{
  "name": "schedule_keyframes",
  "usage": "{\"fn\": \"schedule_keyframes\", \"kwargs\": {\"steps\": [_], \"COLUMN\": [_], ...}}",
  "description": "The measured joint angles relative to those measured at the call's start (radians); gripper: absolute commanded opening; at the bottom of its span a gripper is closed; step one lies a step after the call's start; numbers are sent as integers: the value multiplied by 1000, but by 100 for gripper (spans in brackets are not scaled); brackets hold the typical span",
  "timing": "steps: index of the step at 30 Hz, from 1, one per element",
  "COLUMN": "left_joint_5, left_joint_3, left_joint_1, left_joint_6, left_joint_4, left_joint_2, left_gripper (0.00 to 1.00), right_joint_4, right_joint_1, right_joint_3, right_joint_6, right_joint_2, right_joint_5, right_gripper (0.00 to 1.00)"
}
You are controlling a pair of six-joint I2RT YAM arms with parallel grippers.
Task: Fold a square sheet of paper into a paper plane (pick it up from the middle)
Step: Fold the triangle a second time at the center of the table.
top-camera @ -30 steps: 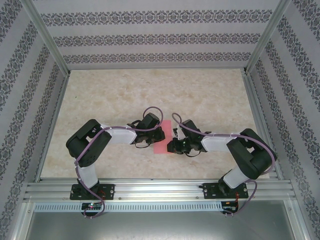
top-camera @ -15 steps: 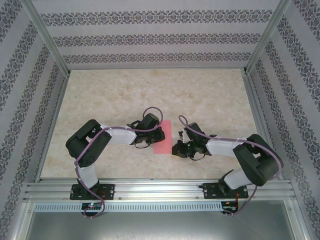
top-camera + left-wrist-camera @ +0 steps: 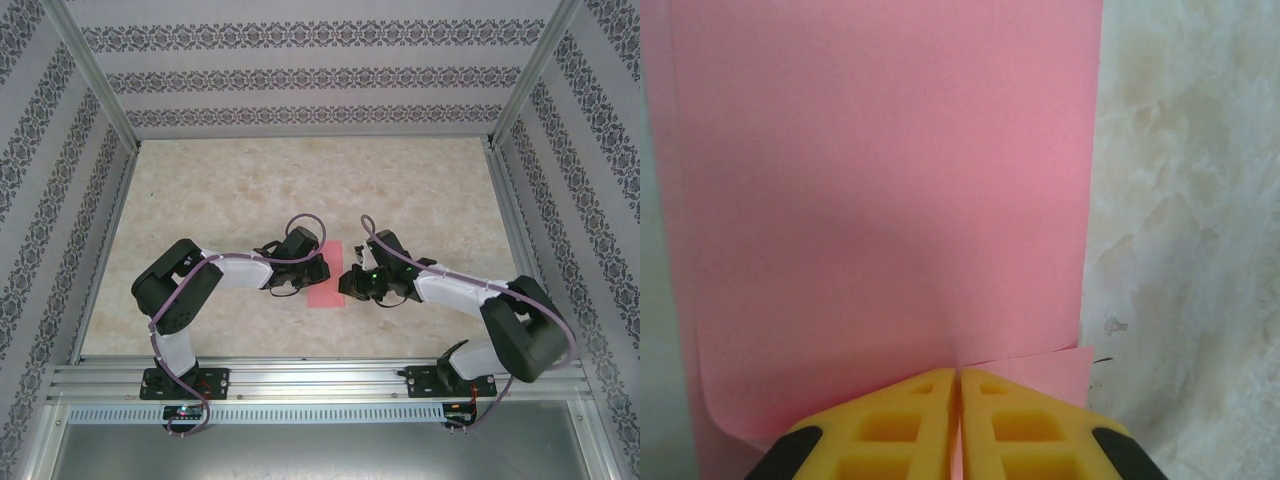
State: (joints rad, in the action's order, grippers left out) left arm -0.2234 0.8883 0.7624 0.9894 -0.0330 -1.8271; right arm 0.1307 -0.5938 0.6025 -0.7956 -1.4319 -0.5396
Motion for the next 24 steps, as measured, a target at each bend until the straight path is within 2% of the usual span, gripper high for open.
{"fn": "schedule_keyframes", "kwargs": {"steps": [8, 16, 24], "left_joint_5": [-3, -6, -48], "left_joint_3": [3, 15, 15], "left_joint_1": [0, 0, 11], "left_joint_6": [-1, -22, -17], "left_joint_4": [1, 36, 61], "left_joint_2": [0, 15, 61], "left_gripper": [13, 22, 16], "right_joint_4": [-65, -117, -154], "right_joint_1": [0, -2, -14], "right_joint_3": [12, -10, -19], "right_joint_6": [-15, -19, -42], "right_joint_2": [-181, -181, -183], "right_joint_5": [-20, -22, -11], "right_gripper": [13, 12, 11]}}
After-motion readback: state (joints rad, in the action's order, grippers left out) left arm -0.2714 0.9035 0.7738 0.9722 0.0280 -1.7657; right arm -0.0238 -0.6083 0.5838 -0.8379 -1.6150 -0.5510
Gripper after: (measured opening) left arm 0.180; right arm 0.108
